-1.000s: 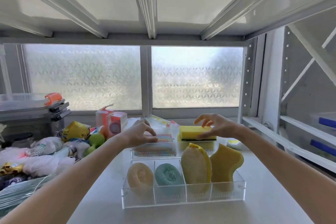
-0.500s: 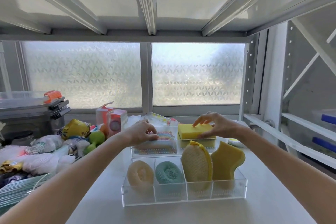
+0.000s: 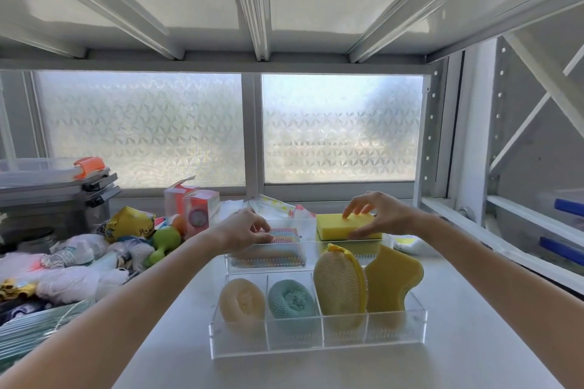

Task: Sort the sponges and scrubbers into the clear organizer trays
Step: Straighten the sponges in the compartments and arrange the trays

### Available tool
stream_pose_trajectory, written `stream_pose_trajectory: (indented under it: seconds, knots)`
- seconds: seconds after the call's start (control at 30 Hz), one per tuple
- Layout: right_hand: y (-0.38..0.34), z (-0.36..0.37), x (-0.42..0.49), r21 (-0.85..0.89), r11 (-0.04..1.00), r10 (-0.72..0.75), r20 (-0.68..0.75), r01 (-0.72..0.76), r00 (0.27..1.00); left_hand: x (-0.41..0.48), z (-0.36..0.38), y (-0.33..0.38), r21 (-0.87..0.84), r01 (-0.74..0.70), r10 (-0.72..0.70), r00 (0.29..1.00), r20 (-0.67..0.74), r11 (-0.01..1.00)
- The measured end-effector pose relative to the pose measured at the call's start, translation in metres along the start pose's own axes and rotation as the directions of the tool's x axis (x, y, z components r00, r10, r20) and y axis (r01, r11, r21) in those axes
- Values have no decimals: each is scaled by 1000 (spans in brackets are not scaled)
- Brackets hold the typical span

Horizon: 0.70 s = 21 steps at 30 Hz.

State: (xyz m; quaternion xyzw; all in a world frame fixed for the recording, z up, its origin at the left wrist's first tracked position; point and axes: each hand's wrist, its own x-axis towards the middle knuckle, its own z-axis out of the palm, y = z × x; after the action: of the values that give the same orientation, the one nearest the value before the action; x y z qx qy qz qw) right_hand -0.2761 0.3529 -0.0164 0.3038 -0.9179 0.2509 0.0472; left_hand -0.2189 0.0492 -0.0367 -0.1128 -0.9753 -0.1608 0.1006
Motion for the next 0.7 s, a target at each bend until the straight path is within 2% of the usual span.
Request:
stream_pose_trajectory:
  seconds: [0.2,0.47,0.53,0.6,0.67,0.7]
  knots:
    - [3,9,2,14,1000,-21,-44,21,999,0,1,-2,-17,4,-4,1000,5,1000]
    - [2,10,-1,-22,1000,-15,-34,14,999,3,-1,-1,24,31,-31,999,-9,999]
    - [2,9,-3,-28,1000,-12,-25,12,1000,4,-2,6,8,-25,25,998,-52,1000]
    - [3,8,-7,-4,1000,-9,-34,8,999,5,-3,21,-92,-138,132,989,-64,986]
    - [4,8,-12,44,999,-13,-65,16,998,9,1,39,-165,-197,201,980,7,966]
    - [5,8,-14,67,997,-18,-79,23,997,13,5,47,-148,-195,206,977,62,970]
